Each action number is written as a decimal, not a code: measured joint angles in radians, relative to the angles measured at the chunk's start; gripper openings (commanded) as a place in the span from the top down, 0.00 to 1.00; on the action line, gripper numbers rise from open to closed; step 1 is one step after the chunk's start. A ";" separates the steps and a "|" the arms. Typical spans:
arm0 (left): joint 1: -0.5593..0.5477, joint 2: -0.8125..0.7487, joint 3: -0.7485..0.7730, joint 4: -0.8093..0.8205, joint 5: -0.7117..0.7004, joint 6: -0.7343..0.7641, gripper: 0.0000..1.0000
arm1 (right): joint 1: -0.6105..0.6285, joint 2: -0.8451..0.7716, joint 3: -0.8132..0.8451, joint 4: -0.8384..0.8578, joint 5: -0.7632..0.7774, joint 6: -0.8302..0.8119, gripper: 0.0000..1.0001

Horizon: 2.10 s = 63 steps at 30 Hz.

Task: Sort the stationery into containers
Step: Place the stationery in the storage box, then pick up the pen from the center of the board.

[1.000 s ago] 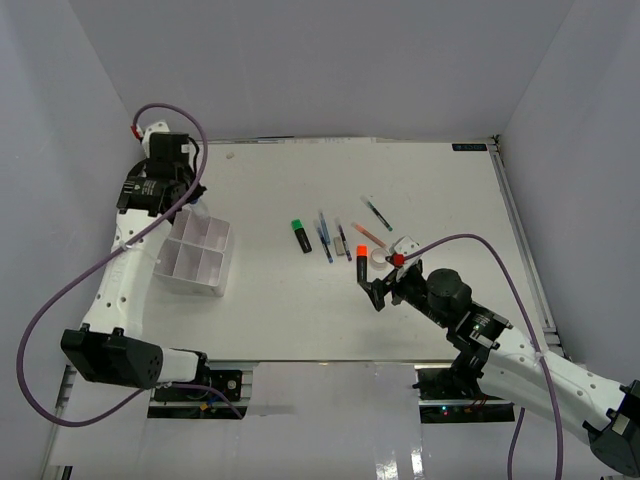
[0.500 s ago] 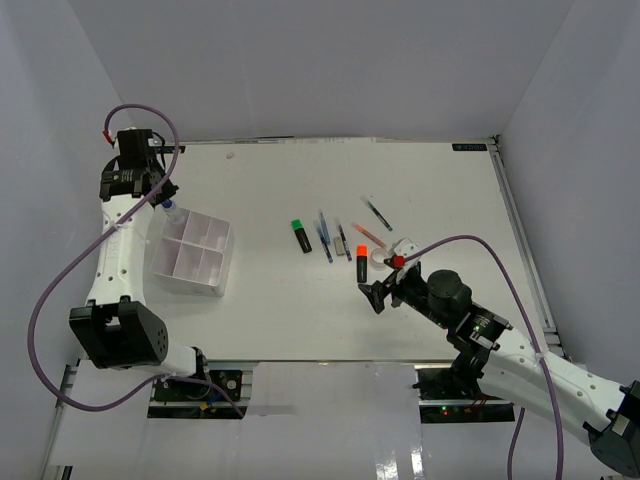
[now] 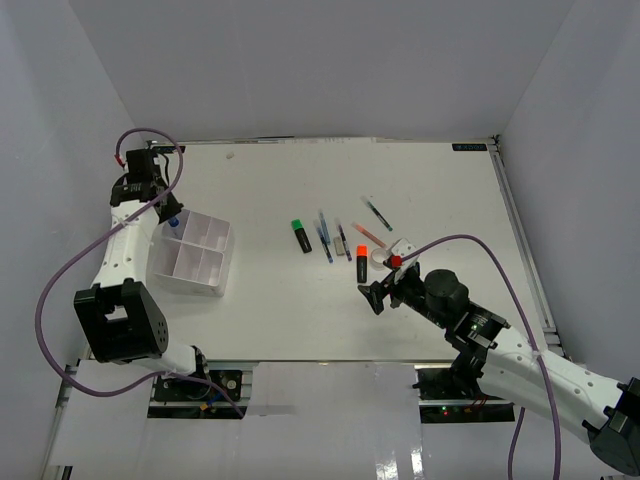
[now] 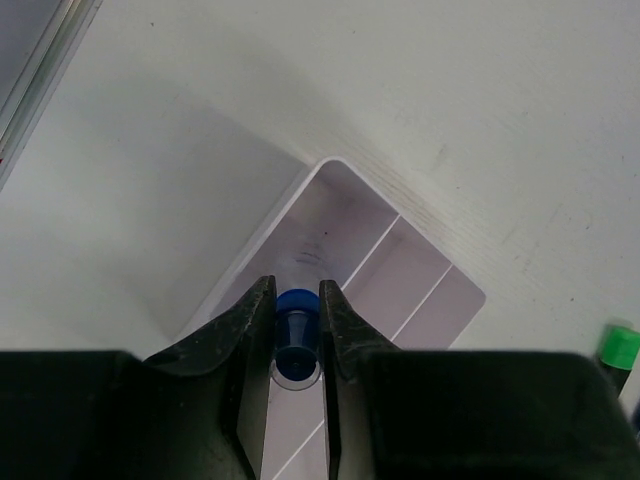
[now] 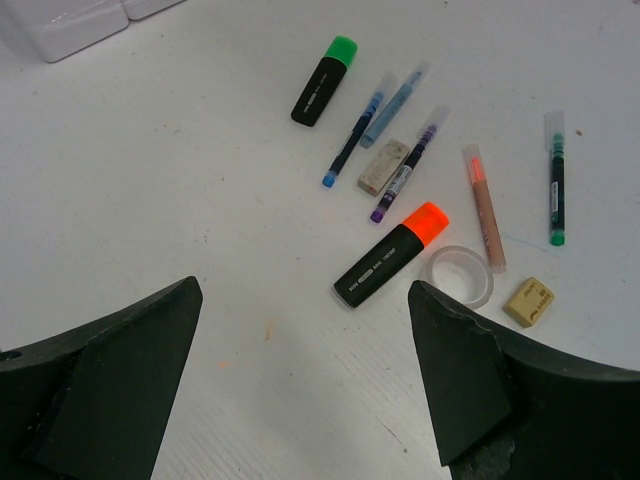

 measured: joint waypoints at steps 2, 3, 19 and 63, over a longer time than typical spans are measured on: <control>0.002 0.007 -0.011 0.018 0.005 0.003 0.64 | 0.000 0.000 0.000 0.000 0.001 0.000 0.10; 0.004 0.010 -0.016 0.029 0.007 0.004 0.63 | 0.000 0.000 0.000 0.000 0.001 0.000 0.10; 0.016 -0.026 -0.039 0.056 0.080 0.033 0.12 | -0.040 0.102 0.069 -0.069 0.089 0.051 0.03; -0.090 -0.571 -0.277 0.006 0.581 0.036 0.02 | -0.557 1.262 0.785 -0.139 -0.221 -0.163 0.73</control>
